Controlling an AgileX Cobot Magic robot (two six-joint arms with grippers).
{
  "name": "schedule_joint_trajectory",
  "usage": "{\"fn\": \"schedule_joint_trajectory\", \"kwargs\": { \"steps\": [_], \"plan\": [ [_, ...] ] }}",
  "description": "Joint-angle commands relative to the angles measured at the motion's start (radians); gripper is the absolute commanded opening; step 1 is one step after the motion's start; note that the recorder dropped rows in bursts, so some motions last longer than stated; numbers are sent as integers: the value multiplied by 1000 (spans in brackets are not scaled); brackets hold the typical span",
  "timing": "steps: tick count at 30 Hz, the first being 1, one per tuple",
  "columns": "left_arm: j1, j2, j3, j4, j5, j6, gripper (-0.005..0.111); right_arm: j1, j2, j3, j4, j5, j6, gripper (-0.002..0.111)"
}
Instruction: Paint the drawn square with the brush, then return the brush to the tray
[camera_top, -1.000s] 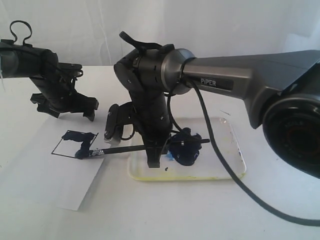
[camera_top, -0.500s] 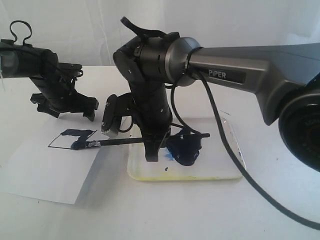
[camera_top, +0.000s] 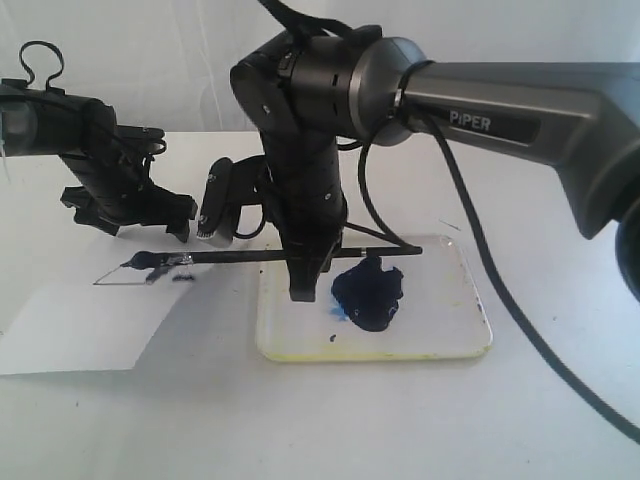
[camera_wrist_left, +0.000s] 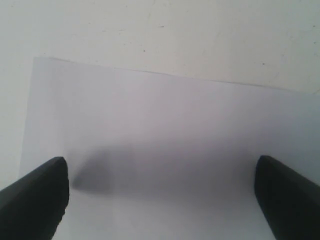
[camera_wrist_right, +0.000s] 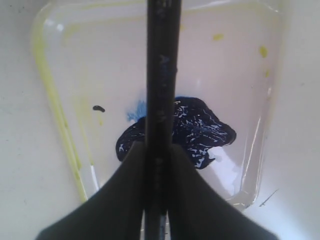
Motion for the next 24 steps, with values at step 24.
{"fn": "schedule_joint_trajectory", "kwargs": {
  "steps": [24],
  "plan": [
    [-1,47,24,39,138,-161,105,3,30,-2,-117,4,46,0]
  ]
}}
